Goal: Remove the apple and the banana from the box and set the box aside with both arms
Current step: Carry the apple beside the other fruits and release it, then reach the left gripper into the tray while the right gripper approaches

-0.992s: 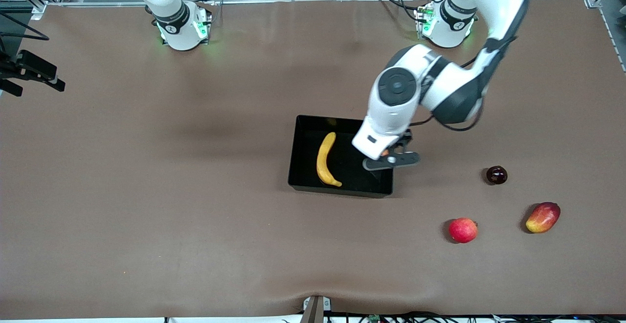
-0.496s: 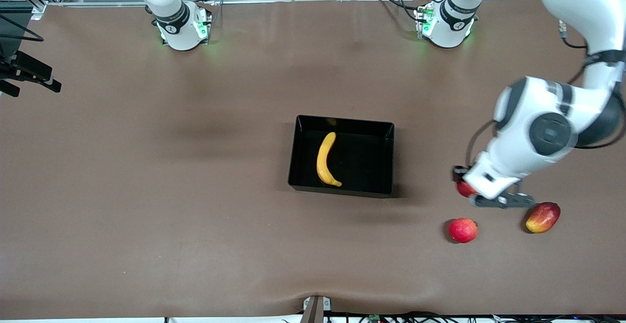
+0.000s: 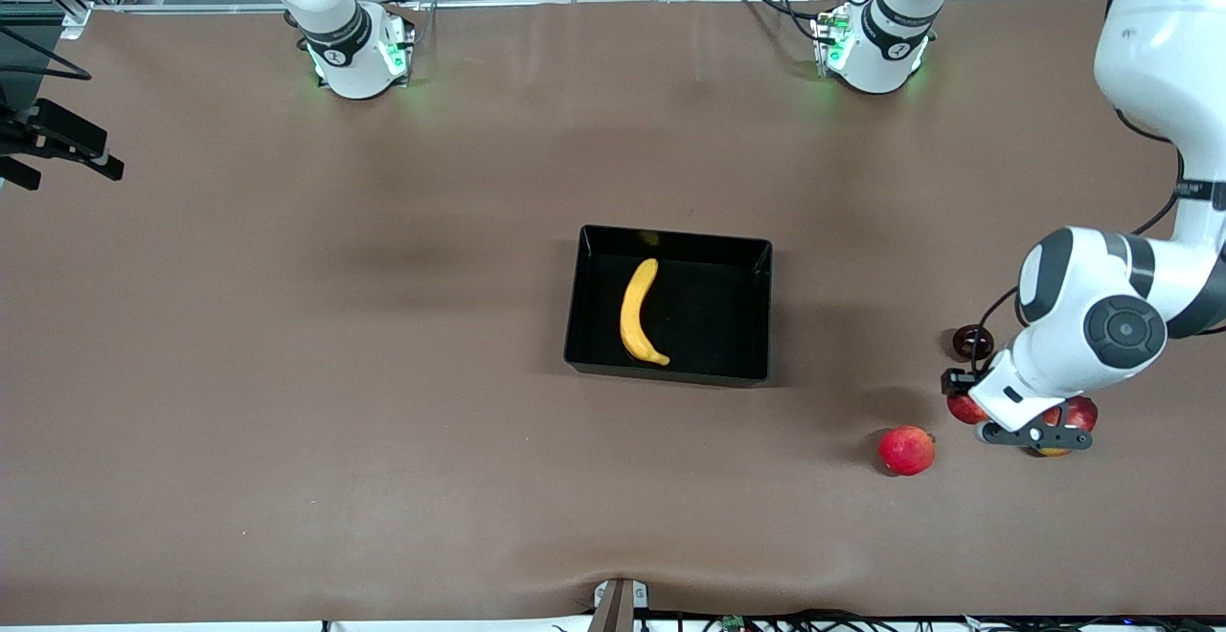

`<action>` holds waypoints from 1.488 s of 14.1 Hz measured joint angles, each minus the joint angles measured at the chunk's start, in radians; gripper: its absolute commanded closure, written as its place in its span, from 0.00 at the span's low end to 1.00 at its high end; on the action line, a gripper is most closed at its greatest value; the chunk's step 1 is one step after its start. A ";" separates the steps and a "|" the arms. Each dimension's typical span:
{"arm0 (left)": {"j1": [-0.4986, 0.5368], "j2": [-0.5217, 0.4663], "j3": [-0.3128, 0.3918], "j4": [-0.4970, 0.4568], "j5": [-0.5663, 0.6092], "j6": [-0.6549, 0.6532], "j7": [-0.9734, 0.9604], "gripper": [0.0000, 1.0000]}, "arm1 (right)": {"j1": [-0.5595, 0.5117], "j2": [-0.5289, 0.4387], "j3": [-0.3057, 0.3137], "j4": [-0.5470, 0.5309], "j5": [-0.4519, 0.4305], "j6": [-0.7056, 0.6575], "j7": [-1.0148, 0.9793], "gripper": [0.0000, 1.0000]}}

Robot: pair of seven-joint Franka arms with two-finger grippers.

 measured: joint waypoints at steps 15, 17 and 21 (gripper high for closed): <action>0.023 0.106 0.049 0.016 0.022 0.153 0.005 0.00 | 0.029 0.107 0.007 -0.003 -0.021 -0.044 -0.001 0.00; 0.026 0.102 0.043 0.030 0.000 0.154 0.005 0.00 | 0.031 0.139 0.007 -0.006 -0.021 -0.088 -0.001 0.00; 0.028 0.065 -0.013 0.041 -0.064 0.113 0.005 0.00 | 0.033 0.175 0.007 -0.006 -0.021 -0.101 -0.001 0.00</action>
